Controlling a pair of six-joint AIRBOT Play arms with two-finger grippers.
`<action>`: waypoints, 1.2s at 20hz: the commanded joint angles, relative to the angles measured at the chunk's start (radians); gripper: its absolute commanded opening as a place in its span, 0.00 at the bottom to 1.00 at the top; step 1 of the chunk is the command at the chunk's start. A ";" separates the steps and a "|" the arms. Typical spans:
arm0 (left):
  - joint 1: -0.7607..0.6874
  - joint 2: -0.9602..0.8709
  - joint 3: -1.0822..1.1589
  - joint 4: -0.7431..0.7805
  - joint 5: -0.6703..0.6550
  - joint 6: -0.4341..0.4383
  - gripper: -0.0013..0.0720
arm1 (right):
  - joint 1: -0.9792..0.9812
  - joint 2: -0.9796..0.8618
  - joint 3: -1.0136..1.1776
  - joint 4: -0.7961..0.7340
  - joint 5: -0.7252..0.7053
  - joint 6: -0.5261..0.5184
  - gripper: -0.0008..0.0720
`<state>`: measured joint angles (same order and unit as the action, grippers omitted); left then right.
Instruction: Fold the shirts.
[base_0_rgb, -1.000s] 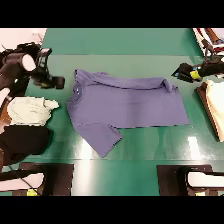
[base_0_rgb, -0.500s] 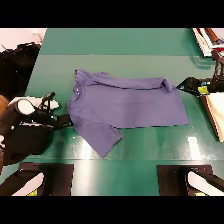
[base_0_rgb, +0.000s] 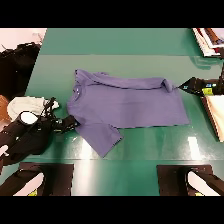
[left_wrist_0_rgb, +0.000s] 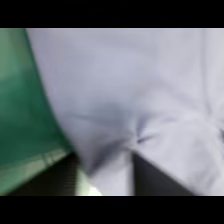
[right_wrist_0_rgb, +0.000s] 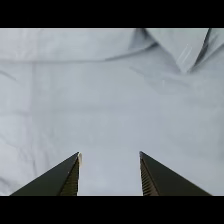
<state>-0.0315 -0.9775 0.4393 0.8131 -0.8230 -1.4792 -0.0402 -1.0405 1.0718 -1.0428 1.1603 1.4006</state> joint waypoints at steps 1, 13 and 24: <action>0.000 0.002 -0.006 -0.065 0.066 0.048 0.17 | -0.018 0.007 -0.002 -0.007 0.071 0.001 0.61; 0.000 0.002 0.182 -0.028 0.003 0.145 0.05 | -0.641 -0.024 -0.481 0.031 0.097 -0.068 0.76; 0.000 0.002 0.182 -0.029 0.003 0.144 0.05 | -0.365 -0.224 -0.415 0.156 -0.170 -0.082 0.37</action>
<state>-0.0319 -0.9760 0.6201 0.7841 -0.8192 -1.3365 -0.4717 -1.2251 0.6147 -0.8898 1.0462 1.3201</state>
